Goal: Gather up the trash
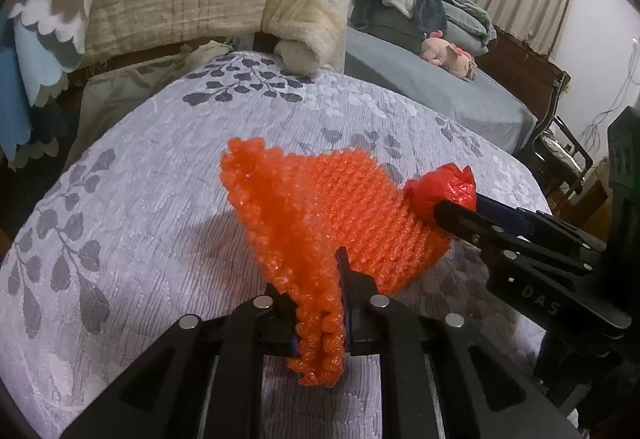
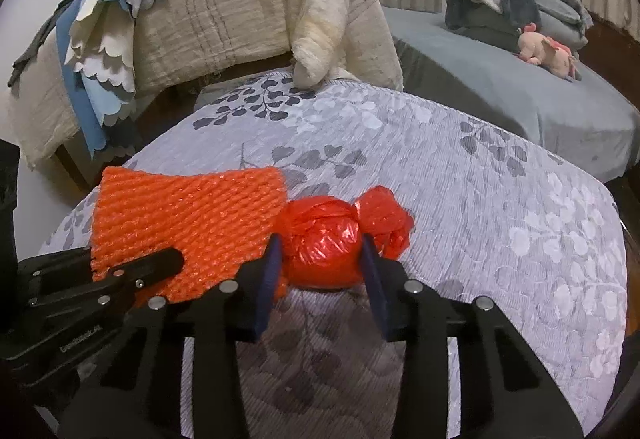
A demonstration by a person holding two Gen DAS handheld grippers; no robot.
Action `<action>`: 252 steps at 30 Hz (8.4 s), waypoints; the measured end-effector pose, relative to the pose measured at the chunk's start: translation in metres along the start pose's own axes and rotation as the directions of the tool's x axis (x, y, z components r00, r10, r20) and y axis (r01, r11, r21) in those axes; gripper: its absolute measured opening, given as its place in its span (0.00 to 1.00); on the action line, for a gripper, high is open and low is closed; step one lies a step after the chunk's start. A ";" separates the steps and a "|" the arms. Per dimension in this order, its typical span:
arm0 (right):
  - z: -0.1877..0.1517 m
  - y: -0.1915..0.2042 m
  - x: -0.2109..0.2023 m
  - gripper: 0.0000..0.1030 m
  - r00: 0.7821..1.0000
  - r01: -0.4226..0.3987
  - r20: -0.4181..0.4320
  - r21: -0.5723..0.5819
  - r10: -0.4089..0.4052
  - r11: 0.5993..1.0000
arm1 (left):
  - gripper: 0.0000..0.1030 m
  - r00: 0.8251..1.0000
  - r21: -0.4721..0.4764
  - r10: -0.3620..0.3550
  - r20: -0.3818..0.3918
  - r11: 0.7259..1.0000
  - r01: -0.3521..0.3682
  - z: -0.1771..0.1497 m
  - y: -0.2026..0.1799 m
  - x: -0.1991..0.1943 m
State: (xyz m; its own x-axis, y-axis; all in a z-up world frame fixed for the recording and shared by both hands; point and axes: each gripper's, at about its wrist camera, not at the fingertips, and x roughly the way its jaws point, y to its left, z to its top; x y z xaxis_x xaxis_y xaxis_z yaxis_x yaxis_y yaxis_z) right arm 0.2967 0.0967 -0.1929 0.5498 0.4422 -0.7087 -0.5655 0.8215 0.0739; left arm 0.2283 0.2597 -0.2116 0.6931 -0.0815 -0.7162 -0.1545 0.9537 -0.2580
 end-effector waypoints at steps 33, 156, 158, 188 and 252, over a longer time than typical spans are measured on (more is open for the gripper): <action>-0.026 -0.044 -0.139 0.37 0.987 0.085 0.127 0.113 -0.100 0.990 | 0.13 0.992 0.087 -0.028 0.123 0.996 0.017 -0.002 -0.082 -0.076; -0.167 -0.171 -0.402 0.95 0.870 0.399 0.132 0.376 -0.475 0.836 | 0.94 0.937 0.427 -0.345 0.057 0.857 0.290 -0.063 -0.330 -0.167; -0.166 -0.165 -0.407 0.95 0.869 0.399 0.139 0.370 -0.474 0.839 | 0.94 0.934 0.429 -0.349 0.071 0.856 0.288 -0.063 -0.330 -0.177; -0.154 -0.114 -0.433 0.95 0.863 0.385 0.204 0.329 -0.463 0.863 | 0.94 0.922 0.436 -0.342 0.185 0.869 0.234 -0.071 -0.301 -0.246; -0.152 -0.110 -0.430 0.95 0.865 0.381 0.203 0.329 -0.459 0.864 | 0.94 0.922 0.438 -0.340 0.184 0.868 0.233 -0.072 -0.302 -0.247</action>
State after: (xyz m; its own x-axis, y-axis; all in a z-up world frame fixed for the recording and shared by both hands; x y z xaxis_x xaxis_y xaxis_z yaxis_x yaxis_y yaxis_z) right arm 0.0291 -0.2387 -0.0025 0.8600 0.0784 -0.5042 -0.0765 0.9968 0.0245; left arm 0.0532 -0.0295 -0.0040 0.8213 -0.3462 -0.4535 0.3355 0.9359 -0.1069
